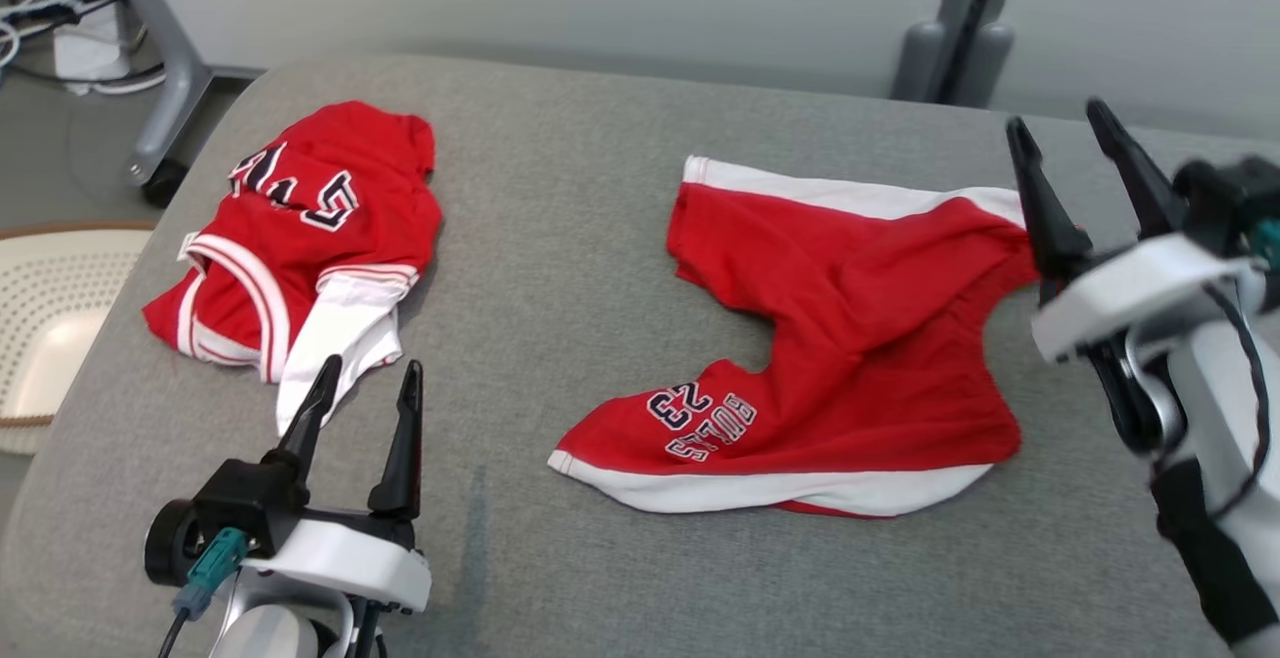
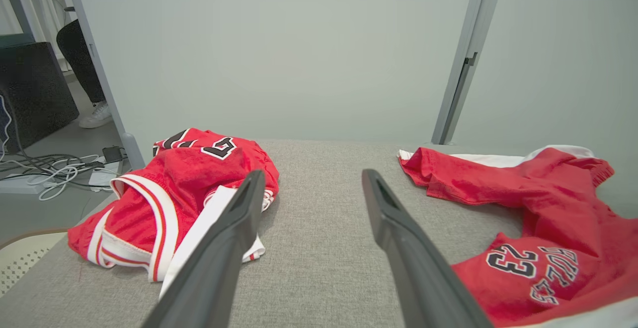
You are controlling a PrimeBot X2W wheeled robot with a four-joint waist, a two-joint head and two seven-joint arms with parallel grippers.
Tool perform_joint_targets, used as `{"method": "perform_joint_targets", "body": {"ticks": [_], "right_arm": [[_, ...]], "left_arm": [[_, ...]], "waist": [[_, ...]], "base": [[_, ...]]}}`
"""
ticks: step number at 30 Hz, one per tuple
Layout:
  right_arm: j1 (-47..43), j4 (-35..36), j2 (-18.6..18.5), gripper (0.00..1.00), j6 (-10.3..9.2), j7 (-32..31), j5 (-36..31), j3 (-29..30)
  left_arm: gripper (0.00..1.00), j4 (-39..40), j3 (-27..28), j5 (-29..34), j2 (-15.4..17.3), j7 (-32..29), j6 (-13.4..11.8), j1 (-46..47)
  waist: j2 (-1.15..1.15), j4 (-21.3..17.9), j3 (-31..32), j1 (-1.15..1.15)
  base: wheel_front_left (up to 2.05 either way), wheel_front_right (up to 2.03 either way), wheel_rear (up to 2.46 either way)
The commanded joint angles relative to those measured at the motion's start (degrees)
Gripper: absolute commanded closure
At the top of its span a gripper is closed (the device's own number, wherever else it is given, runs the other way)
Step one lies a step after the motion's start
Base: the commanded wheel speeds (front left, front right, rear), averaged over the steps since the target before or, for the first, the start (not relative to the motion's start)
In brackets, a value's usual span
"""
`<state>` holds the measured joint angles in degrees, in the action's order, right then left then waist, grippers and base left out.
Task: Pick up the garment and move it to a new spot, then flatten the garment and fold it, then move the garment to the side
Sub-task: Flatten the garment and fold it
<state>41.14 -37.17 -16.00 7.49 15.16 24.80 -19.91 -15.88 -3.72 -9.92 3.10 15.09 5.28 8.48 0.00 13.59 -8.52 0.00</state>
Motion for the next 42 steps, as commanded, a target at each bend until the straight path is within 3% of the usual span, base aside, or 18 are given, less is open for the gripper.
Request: {"method": "perform_joint_targets", "body": {"ticks": [1,10,21,27,34,42], "right_arm": [[-3.66,2.48,-0.35,0.0,0.01,0.0,-0.66,1.94],[-26.49,17.05,1.7,0.0,0.01,-0.01,-3.84,11.2],[-39.09,24.77,6.22,0.0,0.01,0.0,-5.29,16.06],[-40.39,23.27,7.11,0.0,0.01,0.0,-4.48,15.51],[-38.47,19.76,5.48,0.0,0.01,0.0,-4.24,13.56],[-31.74,9.6,3.65,0.0,0.01,0.01,-4.01,6.61]], "left_arm": [[0.0,0.16,0.74,0.53,0.48,0.11,0.36,-0.73],[0.0,0.81,3.66,2.01,0.93,0.11,0.95,-3.9],[0.0,1.47,5.51,3.32,1.28,0.11,1.13,-4.85],[0.0,1.54,7.15,3.02,1.36,0.11,1.47,-5.71],[0.0,1.64,7.4,4.11,1.53,0.11,1.72,-5.13],[0.0,1.26,6.81,3.89,0.78,0.11,1.8,-3.94]], "waist": [[0.0,-2.13,1.87,0.0],[0.0,-6.47,4.51,0.0],[0.0,-7.82,5.46,0.0],[0.0,-7.78,5.69,0.0],[0.0,-6.04,5.35,0.0],[0.0,-3.54,4.01,0.0]], "base": [[0.0,0.0,0.0],[0.0,0.0,0.0],[0.0,0.0,0.0],[0.0,0.0,0.0],[0.0,0.0,0.0],[0.0,0.0,0.0]]}}
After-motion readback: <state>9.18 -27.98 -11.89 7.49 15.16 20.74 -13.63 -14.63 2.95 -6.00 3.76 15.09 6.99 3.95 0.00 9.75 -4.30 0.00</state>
